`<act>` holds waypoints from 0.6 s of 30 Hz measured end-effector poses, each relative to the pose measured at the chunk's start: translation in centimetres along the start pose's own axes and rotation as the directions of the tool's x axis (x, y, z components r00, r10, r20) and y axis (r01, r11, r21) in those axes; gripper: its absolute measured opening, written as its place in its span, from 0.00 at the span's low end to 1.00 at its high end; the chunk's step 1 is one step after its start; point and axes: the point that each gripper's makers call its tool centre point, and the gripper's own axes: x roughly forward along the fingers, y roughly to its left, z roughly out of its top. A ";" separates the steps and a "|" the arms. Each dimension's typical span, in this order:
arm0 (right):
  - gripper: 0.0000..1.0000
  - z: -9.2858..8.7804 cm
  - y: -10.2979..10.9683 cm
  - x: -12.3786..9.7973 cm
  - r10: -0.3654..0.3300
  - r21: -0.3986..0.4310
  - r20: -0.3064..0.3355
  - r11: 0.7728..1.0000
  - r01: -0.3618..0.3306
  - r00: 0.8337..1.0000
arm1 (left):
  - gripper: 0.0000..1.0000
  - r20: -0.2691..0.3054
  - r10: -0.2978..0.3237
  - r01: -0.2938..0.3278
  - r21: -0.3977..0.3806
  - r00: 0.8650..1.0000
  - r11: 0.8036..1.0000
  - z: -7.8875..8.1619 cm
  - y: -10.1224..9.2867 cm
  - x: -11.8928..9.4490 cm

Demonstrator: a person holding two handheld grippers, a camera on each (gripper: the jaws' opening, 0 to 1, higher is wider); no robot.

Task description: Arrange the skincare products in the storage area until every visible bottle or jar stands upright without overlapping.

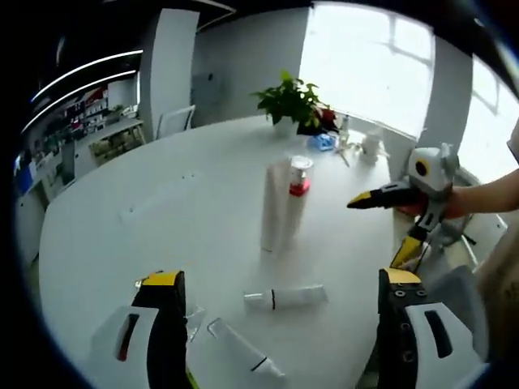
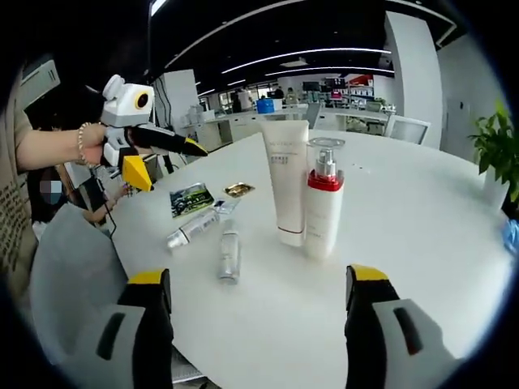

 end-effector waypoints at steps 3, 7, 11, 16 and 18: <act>0.93 0.0 0.5 -0.1 -0.005 0.005 0.002 1.000 0.005 1.000 | 0.97 0.000 0.021 -0.021 -0.036 1.000 0.999 -1.2 -0.1 -1.5; 0.96 -0.1 1.3 -0.2 -0.006 0.013 -0.005 1.000 0.006 1.000 | 0.97 -0.001 0.042 -0.042 -0.059 0.999 0.997 -2.4 -0.2 -2.8; 0.99 -0.3 1.9 -0.4 -0.009 0.022 -0.008 1.000 0.009 1.000 | 0.97 0.009 0.071 -0.070 -0.103 0.997 0.992 -3.6 -0.2 -4.2; 1.00 -0.3 2.6 -0.4 -0.011 0.041 -0.003 0.999 0.011 1.000 | 0.97 0.017 0.108 -0.105 -0.150 0.994 0.983 -5.2 -0.3 -6.2; 1.00 -0.3 2.9 -0.4 -0.016 0.035 -0.001 0.999 0.016 1.000 | 0.97 0.019 0.117 -0.113 -0.163 0.993 0.980 -5.8 -0.5 -7.0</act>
